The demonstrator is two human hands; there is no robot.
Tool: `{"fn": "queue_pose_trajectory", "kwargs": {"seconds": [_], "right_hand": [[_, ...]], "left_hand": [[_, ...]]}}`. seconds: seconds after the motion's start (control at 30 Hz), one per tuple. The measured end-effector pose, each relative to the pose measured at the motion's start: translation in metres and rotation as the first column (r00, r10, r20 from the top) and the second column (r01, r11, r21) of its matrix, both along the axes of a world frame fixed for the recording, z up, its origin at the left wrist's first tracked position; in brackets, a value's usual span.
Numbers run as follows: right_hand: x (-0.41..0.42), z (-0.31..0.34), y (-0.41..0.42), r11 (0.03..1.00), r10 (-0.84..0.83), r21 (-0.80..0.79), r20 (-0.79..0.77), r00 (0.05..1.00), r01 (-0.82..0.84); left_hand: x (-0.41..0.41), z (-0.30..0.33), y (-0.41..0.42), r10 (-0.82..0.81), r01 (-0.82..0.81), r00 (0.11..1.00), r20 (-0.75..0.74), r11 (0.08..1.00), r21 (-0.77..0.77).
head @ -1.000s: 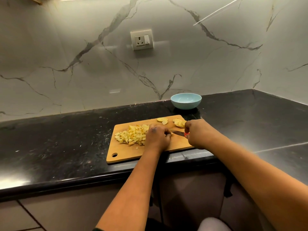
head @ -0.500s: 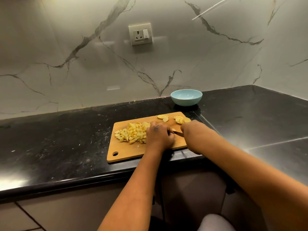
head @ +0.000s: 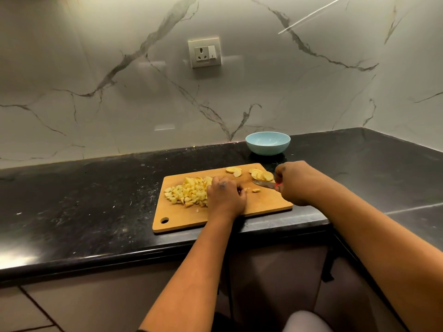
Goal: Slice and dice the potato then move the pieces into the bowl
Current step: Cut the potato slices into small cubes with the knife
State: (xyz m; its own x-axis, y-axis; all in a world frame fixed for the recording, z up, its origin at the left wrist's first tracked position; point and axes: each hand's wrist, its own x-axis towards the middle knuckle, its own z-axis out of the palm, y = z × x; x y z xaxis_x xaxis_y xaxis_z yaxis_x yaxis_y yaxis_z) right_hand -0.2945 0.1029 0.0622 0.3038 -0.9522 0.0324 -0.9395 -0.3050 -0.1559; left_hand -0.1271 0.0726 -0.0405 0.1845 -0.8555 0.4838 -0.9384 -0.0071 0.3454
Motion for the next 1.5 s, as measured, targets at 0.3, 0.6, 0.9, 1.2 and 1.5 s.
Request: {"fn": "queue_pose_trajectory", "kwargs": {"seconds": [0.3,0.6,0.9,1.2,1.5], "right_hand": [[0.014,-0.014,0.003,1.0,0.011,0.02,0.023,1.0,-0.012],[0.025,-0.024,0.01,0.996,0.051,0.072,-0.008,0.999,-0.05],[0.036,0.007,0.023,0.982,0.099,0.179,-0.229,0.968,-0.058],[-0.014,0.017,-0.001,0.996,0.016,0.092,-0.009,1.0,-0.015],[-0.008,-0.004,-0.016,0.998,0.002,0.067,-0.014,1.0,-0.001]], "left_hand": [[0.0,-0.001,-0.001,0.006,-0.006,1.0,-0.019,1.0,0.017],[0.0,0.001,-0.001,-0.006,0.006,1.0,-0.015,0.999,0.034],[0.0,-0.002,0.002,0.016,-0.016,0.999,-0.032,1.0,-0.019],[0.0,0.001,0.0,-0.07,0.068,0.996,-0.047,0.996,-0.051],[0.0,0.007,0.0,0.133,-0.143,0.973,0.188,0.989,0.041]]}}
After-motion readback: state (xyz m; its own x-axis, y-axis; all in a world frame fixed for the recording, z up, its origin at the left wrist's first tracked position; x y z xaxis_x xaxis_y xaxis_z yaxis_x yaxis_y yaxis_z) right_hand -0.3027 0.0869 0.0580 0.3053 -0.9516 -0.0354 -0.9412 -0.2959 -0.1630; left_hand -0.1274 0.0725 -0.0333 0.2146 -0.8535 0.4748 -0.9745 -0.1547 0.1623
